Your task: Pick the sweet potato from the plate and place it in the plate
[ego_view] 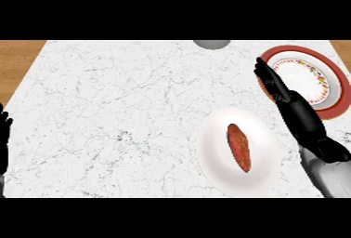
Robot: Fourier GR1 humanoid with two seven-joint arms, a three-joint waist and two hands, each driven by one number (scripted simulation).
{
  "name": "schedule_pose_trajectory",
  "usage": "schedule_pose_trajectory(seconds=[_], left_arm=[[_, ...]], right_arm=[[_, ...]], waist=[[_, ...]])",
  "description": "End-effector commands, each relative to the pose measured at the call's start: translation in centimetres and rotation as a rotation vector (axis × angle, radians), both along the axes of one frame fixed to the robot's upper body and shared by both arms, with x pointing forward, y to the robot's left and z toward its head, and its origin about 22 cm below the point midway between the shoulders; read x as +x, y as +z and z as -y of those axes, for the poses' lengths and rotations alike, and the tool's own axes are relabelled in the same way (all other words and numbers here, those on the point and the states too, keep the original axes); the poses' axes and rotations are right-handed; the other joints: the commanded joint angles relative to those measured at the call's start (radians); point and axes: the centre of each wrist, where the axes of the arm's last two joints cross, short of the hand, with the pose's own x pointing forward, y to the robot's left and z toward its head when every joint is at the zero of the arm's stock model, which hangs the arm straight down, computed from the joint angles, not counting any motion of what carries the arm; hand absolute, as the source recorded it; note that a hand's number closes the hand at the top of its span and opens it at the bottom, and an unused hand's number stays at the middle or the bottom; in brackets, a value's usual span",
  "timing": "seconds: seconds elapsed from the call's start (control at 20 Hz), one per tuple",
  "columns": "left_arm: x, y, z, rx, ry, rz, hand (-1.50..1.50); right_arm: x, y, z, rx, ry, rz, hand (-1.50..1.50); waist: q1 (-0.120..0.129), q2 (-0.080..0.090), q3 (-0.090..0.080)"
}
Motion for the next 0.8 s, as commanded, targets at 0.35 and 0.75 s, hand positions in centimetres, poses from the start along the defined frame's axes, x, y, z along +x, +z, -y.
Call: schedule_pose_trajectory(seconds=[0.35, 0.75], left_arm=[[-0.2, -4.8, 12.5, -0.363, -0.441, -0.135, 0.0], [-0.1, -6.5, 14.6, -0.393, -0.468, -0.18, 0.0]], right_arm=[[4.0, 4.3, 10.7, -0.184, -0.348, -0.002, 1.5], [3.5, -4.5, 13.6, 0.181, -0.297, 0.011, -1.5]], waist=[[-0.024, 0.041, -0.04], [-0.008, 0.021, -0.035]])
